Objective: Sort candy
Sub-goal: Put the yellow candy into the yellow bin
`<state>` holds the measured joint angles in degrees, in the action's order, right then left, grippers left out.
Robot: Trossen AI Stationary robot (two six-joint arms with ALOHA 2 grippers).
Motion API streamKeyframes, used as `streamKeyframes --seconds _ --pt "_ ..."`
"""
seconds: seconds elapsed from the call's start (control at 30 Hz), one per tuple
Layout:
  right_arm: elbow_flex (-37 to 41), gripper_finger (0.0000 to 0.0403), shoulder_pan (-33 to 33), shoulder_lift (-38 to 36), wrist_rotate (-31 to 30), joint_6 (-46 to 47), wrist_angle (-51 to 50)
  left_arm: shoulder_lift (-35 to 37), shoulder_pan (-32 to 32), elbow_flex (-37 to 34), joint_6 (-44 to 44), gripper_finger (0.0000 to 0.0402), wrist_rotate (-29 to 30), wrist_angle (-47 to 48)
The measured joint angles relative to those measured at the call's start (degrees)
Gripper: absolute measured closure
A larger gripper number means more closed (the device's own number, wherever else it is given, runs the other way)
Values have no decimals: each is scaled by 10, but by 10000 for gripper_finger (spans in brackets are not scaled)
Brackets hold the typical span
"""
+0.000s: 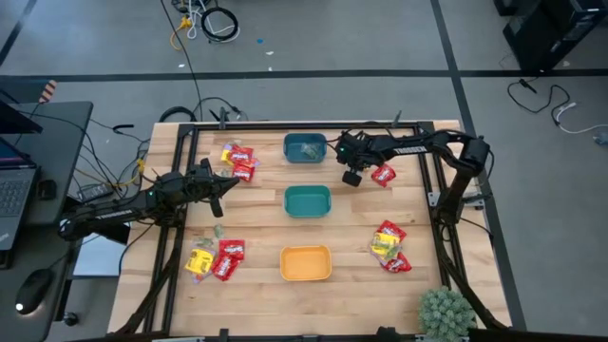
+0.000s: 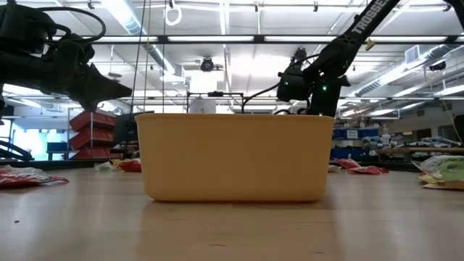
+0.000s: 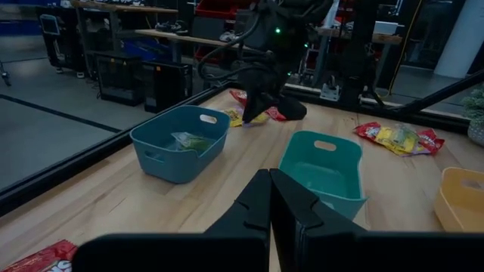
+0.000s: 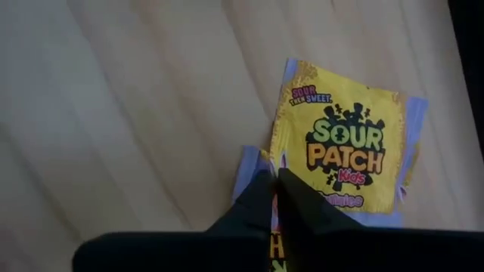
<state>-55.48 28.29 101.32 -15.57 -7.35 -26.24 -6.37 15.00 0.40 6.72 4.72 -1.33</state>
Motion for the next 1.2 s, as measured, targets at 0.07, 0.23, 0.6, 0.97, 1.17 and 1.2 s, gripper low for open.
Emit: streamKeyframes --seconds 0.07,0.23,0.6,0.97,1.17,1.2 --pt "0 389 -4 -5 11 0 0 0 0 0 0 396 0 0" --pt "0 400 -18 -35 42 0 -9 0 0 0 0 396 0 0" --pt "0 401 -52 -122 92 14 -43 0 0 0 0 396 0 0" --pt "2 246 -82 -73 -2 -62 -56 0 0 0 0 396 0 0" --pt "5 177 -78 -16 -57 -74 -40 0 0 0 0 396 0 0" --pt "5 176 -78 -10 -74 -75 -35 0 0 0 -1 396 0 0"
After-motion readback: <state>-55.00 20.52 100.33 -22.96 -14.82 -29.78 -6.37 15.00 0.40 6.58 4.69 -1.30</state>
